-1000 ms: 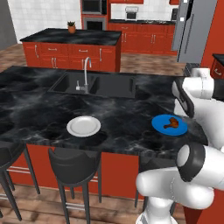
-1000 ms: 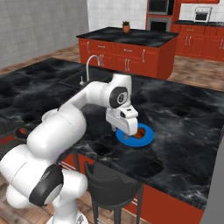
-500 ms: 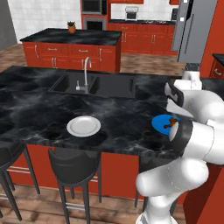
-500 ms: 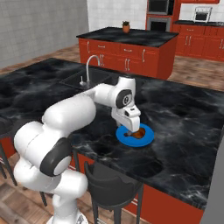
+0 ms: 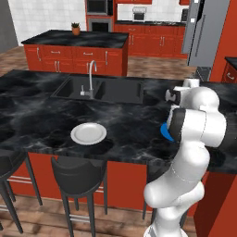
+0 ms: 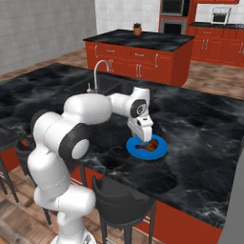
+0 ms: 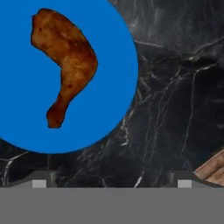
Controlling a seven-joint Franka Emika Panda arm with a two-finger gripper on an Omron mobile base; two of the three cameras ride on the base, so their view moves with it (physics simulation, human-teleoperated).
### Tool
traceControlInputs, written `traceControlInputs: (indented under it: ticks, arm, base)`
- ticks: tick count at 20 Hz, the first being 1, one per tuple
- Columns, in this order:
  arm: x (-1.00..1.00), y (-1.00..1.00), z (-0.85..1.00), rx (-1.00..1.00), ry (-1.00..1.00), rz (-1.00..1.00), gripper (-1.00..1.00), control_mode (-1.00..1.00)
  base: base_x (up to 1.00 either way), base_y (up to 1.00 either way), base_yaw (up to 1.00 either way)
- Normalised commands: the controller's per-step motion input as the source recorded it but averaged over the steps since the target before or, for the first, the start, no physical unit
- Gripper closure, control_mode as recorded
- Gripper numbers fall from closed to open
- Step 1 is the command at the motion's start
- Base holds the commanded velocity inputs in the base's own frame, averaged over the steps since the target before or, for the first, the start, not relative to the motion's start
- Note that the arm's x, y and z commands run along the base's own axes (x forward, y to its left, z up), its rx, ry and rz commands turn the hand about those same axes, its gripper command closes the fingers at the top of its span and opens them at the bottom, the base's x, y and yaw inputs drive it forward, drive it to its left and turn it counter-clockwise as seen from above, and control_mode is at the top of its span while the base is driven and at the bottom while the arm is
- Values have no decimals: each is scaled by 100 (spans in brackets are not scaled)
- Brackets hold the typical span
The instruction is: Transport the chicken drumstick and squash to the fridge. Place the chicken drumstick on the rack containing meat and place the squash on the rack containing the vegetable, ensuring meats and vegetables are on different racks.
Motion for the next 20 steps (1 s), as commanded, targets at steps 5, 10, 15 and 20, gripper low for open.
traceControlInputs:
  ticks: [5,10,15,20]
  arm:
    - [34,-26,-31,0,7,-5,-100,-100]
    - [39,-18,-35,0,0,0,-100,-100]
    - [35,-16,-39,0,2,0,-100,-100]
    - [19,-10,-31,0,4,0,-100,-100]
  base:
    - [0,0,0]
    - [0,0,0]
    - [0,0,0]
    - [0,0,0]
